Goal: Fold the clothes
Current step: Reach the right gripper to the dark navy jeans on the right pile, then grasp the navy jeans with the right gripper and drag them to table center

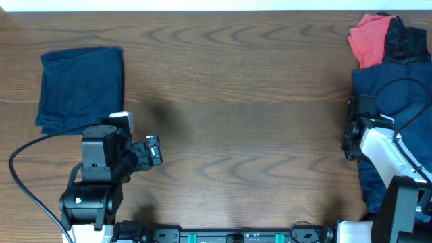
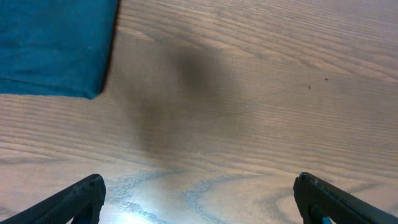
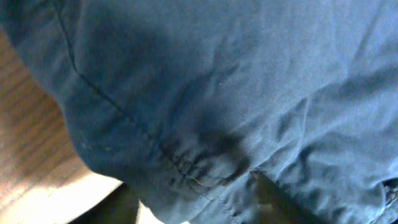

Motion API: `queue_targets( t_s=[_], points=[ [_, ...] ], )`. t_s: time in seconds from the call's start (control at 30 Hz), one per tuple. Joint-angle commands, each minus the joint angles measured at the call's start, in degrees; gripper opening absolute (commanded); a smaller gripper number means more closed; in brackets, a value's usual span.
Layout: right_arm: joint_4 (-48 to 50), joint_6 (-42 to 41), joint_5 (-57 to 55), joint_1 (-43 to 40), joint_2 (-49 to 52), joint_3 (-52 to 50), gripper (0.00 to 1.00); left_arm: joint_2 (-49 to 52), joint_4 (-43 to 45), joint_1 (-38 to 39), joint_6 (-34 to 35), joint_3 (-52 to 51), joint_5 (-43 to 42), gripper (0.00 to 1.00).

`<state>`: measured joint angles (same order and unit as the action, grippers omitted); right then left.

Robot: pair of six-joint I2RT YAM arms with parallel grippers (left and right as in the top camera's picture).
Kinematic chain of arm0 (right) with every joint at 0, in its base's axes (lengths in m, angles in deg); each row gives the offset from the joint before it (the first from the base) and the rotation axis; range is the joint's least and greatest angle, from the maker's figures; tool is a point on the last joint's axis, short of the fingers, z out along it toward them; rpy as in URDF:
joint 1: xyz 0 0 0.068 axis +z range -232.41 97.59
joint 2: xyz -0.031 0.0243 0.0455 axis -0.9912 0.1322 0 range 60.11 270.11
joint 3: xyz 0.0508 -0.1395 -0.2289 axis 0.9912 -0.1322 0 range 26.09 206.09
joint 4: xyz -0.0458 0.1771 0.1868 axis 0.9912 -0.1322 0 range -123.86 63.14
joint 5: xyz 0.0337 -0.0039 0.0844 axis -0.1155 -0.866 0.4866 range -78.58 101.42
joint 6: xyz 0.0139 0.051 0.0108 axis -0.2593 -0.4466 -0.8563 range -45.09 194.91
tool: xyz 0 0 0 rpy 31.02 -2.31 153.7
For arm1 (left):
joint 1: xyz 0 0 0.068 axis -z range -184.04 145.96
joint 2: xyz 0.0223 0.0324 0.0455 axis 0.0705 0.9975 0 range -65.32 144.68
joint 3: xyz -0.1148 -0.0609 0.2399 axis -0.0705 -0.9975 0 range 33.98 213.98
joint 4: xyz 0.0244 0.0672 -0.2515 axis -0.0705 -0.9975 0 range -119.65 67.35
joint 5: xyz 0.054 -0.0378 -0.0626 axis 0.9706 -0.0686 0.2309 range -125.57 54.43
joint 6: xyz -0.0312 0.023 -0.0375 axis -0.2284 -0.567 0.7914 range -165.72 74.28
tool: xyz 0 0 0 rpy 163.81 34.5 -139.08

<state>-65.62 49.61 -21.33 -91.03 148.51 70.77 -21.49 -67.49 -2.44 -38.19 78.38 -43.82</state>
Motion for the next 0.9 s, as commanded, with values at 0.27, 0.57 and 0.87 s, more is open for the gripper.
queue_targets(
  t_s=[0.27,0.57,0.87],
  points=[
    [-1.2,-1.0,-0.2,-0.4,-1.0,1.2,0.01,0.0,0.7,-0.2,0.3,0.9,-0.3,0.98],
    [-13.5,1.3,5.5,-0.4,-13.4,13.4,0.01,0.0,1.4,-0.2,0.3,0.9,-0.3,0.98],
    [-17.2,23.0,38.4,6.3,-21.4,30.4,0.01,0.0,2.0,-0.2,0.3,0.9,-0.3,0.98]
  ],
)
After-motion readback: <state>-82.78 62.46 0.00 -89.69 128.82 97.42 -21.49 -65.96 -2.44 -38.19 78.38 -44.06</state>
